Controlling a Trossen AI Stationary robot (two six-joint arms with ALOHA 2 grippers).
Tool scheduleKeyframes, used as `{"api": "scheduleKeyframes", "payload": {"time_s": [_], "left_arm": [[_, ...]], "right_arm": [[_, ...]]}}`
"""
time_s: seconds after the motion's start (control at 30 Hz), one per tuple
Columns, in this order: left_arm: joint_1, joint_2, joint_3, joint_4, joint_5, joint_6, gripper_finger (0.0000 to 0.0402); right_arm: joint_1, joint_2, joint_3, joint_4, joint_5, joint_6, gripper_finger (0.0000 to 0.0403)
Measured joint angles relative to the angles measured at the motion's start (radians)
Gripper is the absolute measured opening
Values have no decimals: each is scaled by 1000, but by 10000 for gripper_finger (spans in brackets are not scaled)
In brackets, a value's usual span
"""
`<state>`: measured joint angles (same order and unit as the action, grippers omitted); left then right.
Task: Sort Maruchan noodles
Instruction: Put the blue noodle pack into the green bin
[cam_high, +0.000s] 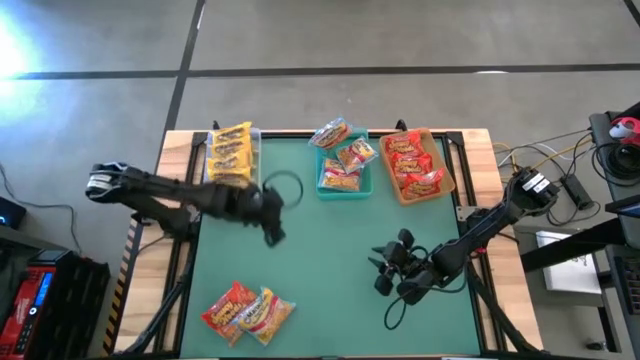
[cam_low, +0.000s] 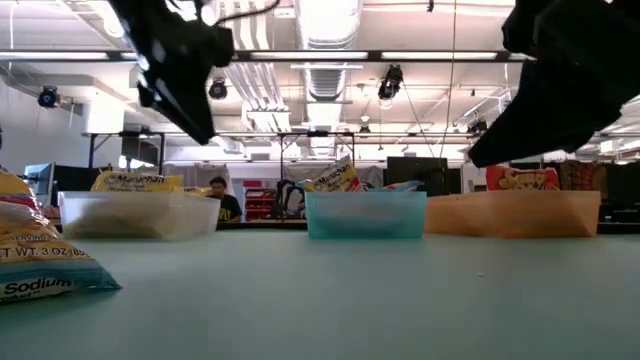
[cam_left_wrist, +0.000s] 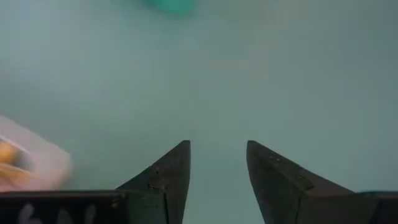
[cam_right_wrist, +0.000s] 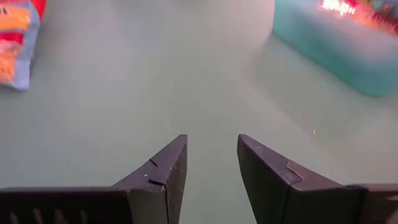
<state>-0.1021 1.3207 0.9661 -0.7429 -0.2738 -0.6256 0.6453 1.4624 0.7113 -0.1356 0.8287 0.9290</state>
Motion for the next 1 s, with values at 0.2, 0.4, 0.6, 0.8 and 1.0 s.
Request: {"api": "scheduleKeyframes", "payload": {"time_s": [0.2, 0.4, 0.6, 0.8, 1.0], "left_arm": [[-240, 24, 0, -7, 126, -150, 140], [-445, 67, 0, 8, 285, -378, 140], [-601, 115, 5, 18, 418, -659, 139], [-752, 167, 61, 35, 500, -715, 139], [-780, 244, 82, 60, 480, -727, 139]], "right_arm": [[-2, 0, 0, 47, 39, -29, 132], [-2, 0, 0, 54, 37, 16, 132], [-2, 0, 0, 98, 37, -2, 132], [-2, 0, 0, 114, 36, -24, 132], [-2, 0, 0, 115, 36, -40, 132]]}}
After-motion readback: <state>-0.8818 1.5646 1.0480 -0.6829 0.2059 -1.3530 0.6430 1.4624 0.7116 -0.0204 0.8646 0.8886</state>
